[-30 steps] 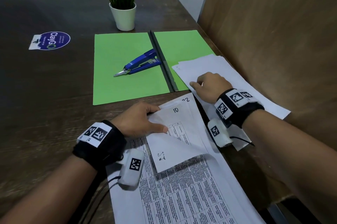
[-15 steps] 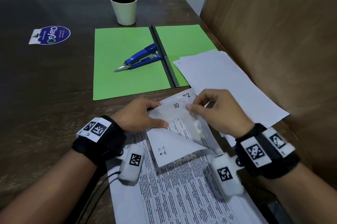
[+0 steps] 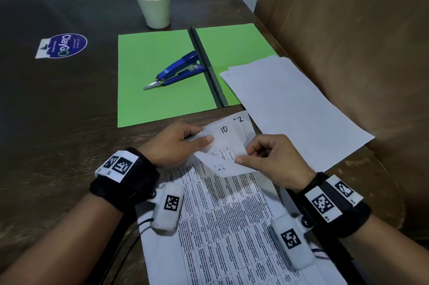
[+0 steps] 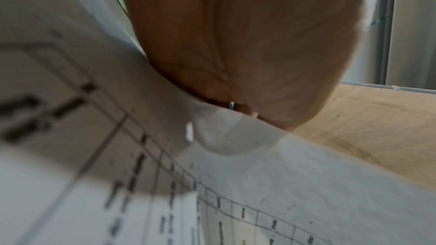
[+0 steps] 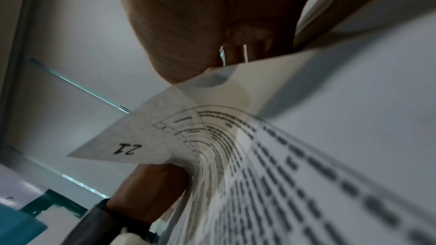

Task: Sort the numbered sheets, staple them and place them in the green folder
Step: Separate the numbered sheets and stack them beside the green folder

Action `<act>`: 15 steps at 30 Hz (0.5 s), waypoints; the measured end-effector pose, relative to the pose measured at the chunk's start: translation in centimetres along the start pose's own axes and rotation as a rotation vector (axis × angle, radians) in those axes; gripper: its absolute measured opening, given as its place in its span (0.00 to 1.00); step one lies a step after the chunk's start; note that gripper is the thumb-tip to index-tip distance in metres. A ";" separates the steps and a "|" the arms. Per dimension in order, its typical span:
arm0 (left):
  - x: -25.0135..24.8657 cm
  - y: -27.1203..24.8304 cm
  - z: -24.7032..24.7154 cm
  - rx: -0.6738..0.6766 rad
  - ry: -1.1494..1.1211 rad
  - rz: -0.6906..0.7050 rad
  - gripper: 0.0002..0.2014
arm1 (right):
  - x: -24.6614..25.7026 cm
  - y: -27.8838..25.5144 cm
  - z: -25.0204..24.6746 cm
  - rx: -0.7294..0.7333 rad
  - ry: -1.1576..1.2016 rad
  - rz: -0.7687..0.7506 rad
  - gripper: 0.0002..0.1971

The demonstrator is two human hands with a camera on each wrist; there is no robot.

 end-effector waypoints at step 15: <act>0.0 0.0 -0.4 -0.016 0.024 0.030 0.19 | 0.7 0.5 0.2 -0.007 -0.046 -0.047 0.10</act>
Point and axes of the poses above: each hand's wrist, its own y-axis towards the middle knuckle, its own z-axis out of the palm, x = y × z, the point moved 10 cm from there along y, towards the middle knuckle, and after that the axes turned 6 degrees about y, right-handed, at the moved point
